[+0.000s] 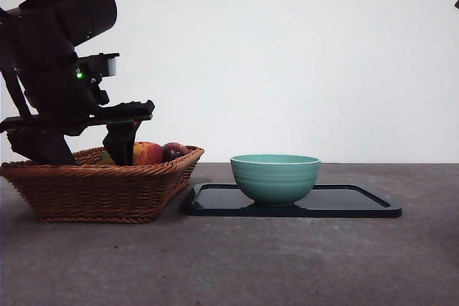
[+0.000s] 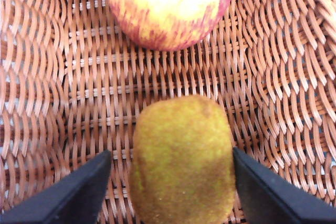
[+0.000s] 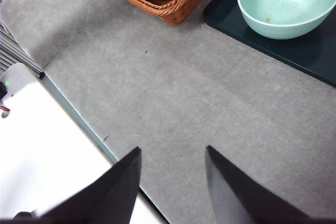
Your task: Pick up the wifruite, put it on the bowl, pick up the plate, put it on desk
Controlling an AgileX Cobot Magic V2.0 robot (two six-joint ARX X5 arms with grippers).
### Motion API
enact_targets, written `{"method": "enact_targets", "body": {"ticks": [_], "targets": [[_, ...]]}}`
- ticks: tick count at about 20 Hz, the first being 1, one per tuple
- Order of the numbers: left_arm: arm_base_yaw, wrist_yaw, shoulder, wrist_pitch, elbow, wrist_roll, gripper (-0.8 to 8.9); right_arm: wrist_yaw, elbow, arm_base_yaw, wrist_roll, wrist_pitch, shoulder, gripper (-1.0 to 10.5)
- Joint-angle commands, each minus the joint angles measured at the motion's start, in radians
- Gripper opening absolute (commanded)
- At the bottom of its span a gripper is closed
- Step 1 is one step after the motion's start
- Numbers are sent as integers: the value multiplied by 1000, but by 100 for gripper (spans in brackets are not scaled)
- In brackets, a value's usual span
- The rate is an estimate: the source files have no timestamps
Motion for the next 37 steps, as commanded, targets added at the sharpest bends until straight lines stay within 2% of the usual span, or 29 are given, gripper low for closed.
{"method": "enact_targets", "body": {"ticks": [1,5,6,10,12,14,21,31,33,34,37], "targets": [[-6,-5,-25,-2,6,15,379,0,7,5,9,10,4,195],[-11,9,-222,-45,7,16,376,0,7,5,9,10,4,195],[-12,40,-278,-63,7,23,376,0,7,5,9,10,4,195],[-12,343,-505,-137,7,46,375,4,7,5,9,10,4,195],[-12,447,-584,-207,7,80,375,7,7,5,9,10,4,195],[-12,504,-642,-290,7,124,375,7,7,5,9,10,4,195],[-12,584,-734,-575,7,288,371,7,7,5,9,10,4,195],[-12,585,-733,-600,7,298,371,10,7,5,15,10,4,195],[-12,585,-733,-601,7,298,371,70,7,5,75,18,5,196],[-12,585,-733,-601,7,297,371,110,7,4,128,31,6,198],[-12,585,-733,-600,7,297,371,155,8,3,231,117,36,276]]}}
